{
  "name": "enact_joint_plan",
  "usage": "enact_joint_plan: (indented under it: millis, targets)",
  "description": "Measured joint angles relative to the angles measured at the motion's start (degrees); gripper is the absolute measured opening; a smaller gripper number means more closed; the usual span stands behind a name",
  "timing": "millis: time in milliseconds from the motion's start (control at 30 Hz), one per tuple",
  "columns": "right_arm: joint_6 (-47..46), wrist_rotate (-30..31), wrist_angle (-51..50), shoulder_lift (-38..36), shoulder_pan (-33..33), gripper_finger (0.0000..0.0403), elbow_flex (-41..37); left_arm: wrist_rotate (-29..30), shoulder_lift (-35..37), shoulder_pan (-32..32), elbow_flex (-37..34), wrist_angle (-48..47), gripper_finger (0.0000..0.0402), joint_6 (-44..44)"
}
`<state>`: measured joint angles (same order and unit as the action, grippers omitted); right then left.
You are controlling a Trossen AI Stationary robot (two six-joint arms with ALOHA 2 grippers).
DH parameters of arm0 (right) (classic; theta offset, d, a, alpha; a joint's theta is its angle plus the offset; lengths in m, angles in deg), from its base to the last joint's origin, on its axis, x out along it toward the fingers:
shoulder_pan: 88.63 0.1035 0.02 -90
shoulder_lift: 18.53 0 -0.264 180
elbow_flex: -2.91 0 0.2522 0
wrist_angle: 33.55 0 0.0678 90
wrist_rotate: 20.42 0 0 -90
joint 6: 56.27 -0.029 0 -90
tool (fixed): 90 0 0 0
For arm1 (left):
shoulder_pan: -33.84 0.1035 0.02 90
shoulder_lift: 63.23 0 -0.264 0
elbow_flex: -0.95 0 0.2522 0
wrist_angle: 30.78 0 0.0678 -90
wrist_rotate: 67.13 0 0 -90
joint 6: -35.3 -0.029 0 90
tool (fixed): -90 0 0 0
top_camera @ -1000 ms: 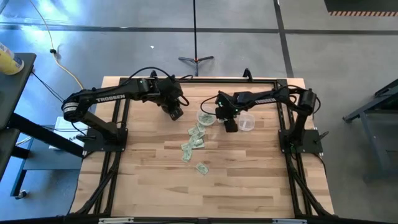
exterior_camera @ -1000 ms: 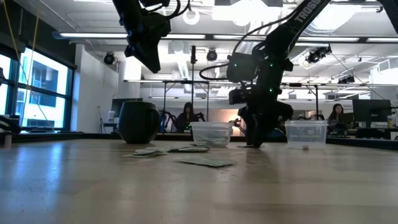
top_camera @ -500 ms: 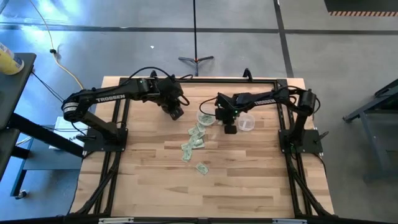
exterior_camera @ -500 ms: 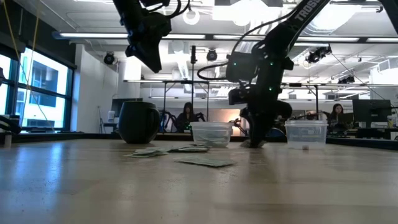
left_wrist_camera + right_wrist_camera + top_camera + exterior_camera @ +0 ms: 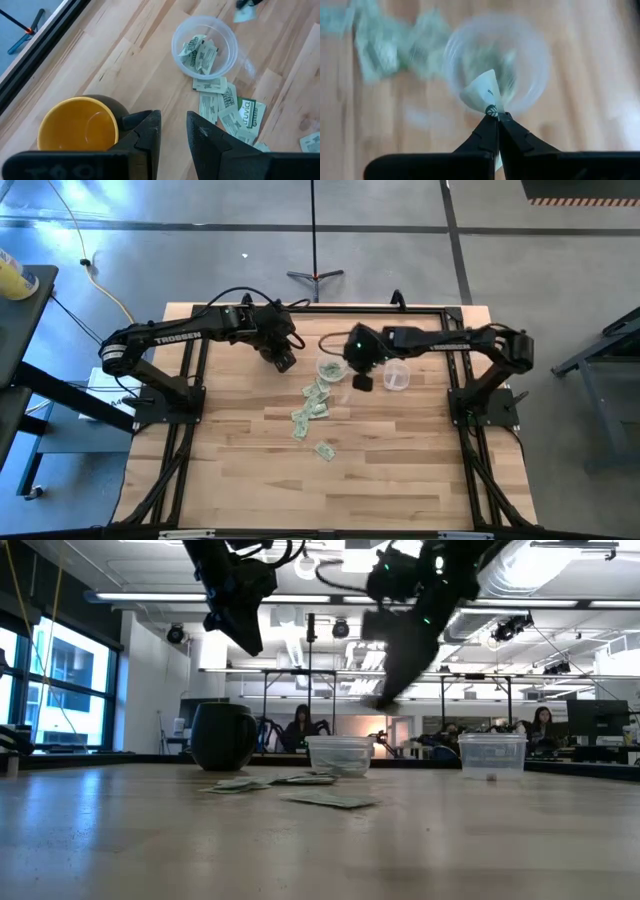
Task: Pick and place items into bin
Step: Put the light green stevia packet into the left transparent bin
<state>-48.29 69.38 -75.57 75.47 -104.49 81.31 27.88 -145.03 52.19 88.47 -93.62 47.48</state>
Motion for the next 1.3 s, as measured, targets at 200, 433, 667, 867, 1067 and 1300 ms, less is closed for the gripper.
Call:
enact_joint_plan:
  millis: [200, 433, 667, 867, 1067, 1300]
  targets:
    - [0.23, -1.87, -1.44, 8.25, -2.02, 0.0003, 8.14, -0.27, 0.00, -0.01, 0.00, -0.48, 0.0127, -0.32]
    - [2.23, -3.48, -3.51, 14.36, -1.08, 0.0024, 13.38, 0.84, 0.00, -3.48, 0.00, -2.80, 0.0127, 0.11]
    - [3.89, -2.97, -3.44, 14.49, 0.24, 0.0120, 13.99, 3.29, 0.02, -6.91, -2.33, -2.91, 0.0127, 1.31]
    - [4.04, -3.12, -3.52, 14.33, 0.96, 0.0210, 14.10, 1.46, 0.02, -6.75, -7.78, -0.33, 0.0127, 4.11]
    - [6.04, -1.83, -8.13, 14.33, 2.35, 0.0254, 14.08, -3.64, 0.02, -7.92, -13.62, 8.63, 0.0127, 5.55]
    - [6.35, -1.84, -10.65, 11.53, 5.65, 0.0232, 14.06, -4.24, 0.00, -10.29, -17.35, 15.57, 0.0127, 6.58]
